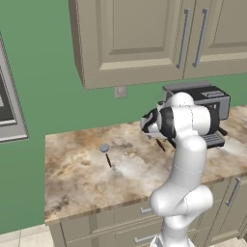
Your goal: Organize the utensils by type. Pick up the wooden spoons from the counter and place them in the open cabinet. Then pick up the metallic utensils from the counter and place them in the open drawer.
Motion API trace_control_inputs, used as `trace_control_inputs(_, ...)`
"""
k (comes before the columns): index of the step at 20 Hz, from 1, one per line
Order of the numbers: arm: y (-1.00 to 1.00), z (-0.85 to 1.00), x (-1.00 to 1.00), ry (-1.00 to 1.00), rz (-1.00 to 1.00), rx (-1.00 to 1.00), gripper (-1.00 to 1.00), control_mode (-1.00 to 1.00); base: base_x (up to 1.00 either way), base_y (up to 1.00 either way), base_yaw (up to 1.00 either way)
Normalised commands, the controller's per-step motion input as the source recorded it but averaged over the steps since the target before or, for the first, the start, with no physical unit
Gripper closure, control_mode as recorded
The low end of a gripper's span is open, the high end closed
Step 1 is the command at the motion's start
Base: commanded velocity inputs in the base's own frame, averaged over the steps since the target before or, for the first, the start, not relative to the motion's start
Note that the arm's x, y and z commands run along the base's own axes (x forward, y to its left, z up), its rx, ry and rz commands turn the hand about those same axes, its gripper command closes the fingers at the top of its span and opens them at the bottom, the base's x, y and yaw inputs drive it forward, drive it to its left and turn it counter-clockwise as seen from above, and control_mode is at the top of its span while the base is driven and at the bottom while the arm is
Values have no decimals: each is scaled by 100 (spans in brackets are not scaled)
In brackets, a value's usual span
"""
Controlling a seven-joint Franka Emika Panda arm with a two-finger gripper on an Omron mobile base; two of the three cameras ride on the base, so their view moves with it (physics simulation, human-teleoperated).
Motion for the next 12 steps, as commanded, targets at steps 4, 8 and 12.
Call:
trace_control_inputs(4,11,-2,0,2,-9,0,-100,-100,0,0,0)
trace_control_inputs(8,12,0,0,0,-11,0,-100,-100,0,0,0)
trace_control_inputs(12,17,0,0,0,-17,0,-100,-100,0,0,0)
